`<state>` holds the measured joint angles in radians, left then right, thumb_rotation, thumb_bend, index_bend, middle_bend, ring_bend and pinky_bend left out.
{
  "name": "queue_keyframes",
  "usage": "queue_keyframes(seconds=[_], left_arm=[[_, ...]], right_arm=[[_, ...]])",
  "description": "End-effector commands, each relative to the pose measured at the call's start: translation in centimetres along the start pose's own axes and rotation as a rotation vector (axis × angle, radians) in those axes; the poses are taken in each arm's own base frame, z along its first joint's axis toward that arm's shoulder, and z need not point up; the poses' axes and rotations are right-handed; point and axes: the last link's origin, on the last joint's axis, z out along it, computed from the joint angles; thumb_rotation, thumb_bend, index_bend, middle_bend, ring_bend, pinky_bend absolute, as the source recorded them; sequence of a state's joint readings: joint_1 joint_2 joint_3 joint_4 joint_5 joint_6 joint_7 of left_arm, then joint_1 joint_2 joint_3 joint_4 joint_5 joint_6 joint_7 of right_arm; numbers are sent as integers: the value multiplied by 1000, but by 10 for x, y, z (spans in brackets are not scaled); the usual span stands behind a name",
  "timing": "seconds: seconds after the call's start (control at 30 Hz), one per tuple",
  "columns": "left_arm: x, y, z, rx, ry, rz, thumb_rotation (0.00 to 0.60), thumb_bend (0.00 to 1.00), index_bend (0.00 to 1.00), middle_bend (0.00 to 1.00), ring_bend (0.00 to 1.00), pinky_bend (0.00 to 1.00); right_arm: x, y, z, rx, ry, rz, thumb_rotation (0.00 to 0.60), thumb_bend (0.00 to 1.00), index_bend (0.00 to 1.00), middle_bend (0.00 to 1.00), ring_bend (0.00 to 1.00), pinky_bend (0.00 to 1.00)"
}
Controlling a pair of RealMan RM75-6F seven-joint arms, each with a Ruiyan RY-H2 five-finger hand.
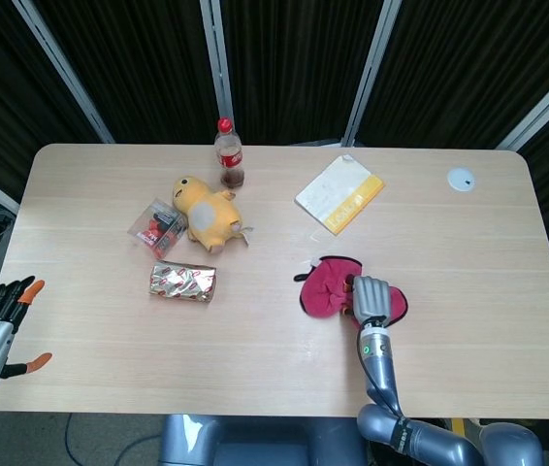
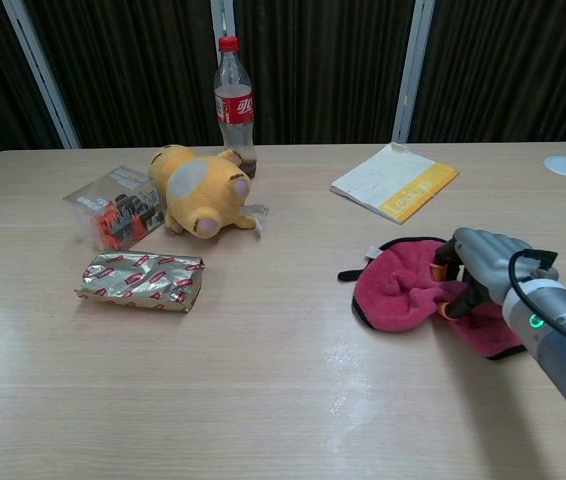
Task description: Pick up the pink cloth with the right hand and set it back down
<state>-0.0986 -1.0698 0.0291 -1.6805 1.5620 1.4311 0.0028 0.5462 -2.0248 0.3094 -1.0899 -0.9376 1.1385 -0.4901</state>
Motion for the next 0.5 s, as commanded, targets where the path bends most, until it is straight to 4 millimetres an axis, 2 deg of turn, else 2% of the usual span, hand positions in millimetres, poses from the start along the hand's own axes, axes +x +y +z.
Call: queue_keyframes(seconds=[0.03, 0.3, 0.5], left_arm=[[0, 0, 0, 1, 0, 0, 600, 0, 40, 0, 0, 0], [0, -1, -1, 4, -1, 0, 600, 0, 40, 0, 0, 0], [0, -1, -2, 3, 0, 3, 600, 0, 41, 0, 0, 0]], right_arm=[[-3, -10, -2, 15, -4, 19, 600, 415, 697, 600, 488, 716], [-6, -33, -12, 67, -24, 74, 600, 417, 698, 600, 488, 716], [2, -29, -6, 52, 0, 59, 600, 416, 698, 601, 488, 716]])
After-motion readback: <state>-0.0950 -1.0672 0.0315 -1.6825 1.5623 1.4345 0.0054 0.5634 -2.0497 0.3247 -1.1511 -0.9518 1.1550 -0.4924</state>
